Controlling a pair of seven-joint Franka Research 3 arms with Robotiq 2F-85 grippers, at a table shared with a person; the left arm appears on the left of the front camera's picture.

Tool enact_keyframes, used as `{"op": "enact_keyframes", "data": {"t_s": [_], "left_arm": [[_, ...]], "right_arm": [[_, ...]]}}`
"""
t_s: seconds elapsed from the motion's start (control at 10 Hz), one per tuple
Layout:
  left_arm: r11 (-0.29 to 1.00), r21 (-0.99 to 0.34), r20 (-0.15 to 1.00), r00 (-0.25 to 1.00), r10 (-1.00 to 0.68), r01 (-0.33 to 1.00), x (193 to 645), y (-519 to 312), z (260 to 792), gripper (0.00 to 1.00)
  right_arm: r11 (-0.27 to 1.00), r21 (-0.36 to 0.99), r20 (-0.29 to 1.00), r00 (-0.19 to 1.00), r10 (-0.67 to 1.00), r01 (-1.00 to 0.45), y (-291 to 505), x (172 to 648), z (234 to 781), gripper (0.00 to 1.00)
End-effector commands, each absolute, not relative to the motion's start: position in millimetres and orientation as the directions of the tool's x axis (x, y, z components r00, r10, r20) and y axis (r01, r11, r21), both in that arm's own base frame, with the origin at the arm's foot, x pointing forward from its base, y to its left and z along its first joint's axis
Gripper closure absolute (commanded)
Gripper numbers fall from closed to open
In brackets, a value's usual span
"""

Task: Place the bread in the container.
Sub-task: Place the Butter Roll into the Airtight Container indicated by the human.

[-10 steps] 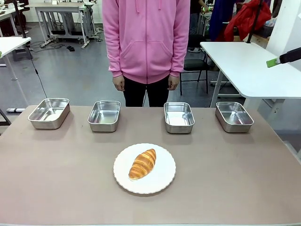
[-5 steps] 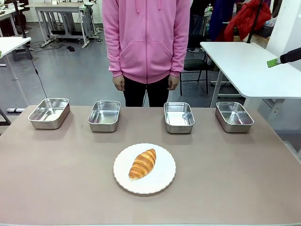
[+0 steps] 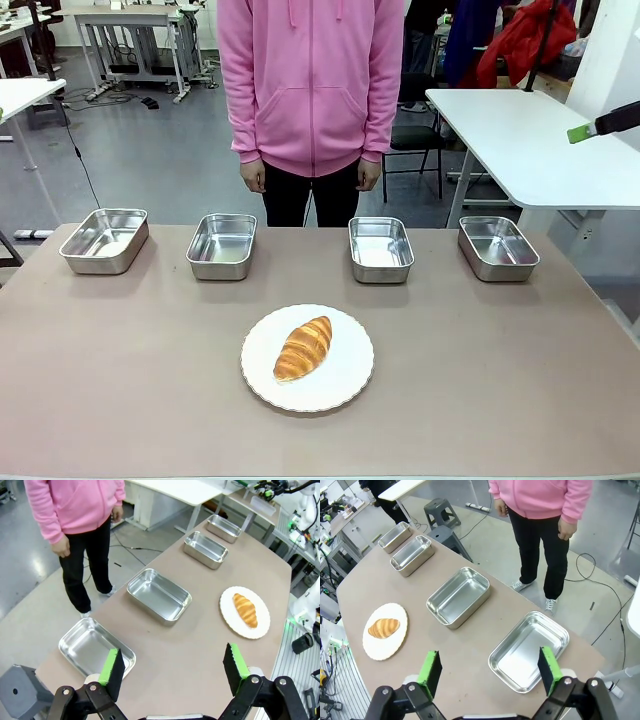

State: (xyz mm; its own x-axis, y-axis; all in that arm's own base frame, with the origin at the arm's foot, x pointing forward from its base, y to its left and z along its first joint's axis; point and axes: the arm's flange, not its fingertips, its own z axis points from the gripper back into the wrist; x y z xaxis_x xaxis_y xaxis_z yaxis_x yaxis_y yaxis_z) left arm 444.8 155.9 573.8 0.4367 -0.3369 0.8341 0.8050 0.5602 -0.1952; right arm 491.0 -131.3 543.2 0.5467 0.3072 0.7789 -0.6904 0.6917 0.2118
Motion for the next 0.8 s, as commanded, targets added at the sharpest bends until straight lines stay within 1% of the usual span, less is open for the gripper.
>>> {"op": "enact_keyframes", "data": {"t_s": [0.0,0.7], "left_arm": [[0.552,-0.189,0.838,0.427,-0.341,0.812,443.3,156.2,574.9,0.0],[0.552,-0.189,0.838,0.427,-0.341,0.812,443.3,156.2,574.9,0.0]], "right_arm": [[0.688,0.213,0.782,0.543,0.306,-0.694,-130.7,491.1,543.9,0.0],[0.688,0.213,0.782,0.543,0.306,-0.694,-130.7,491.1,543.9,0.0]]}}
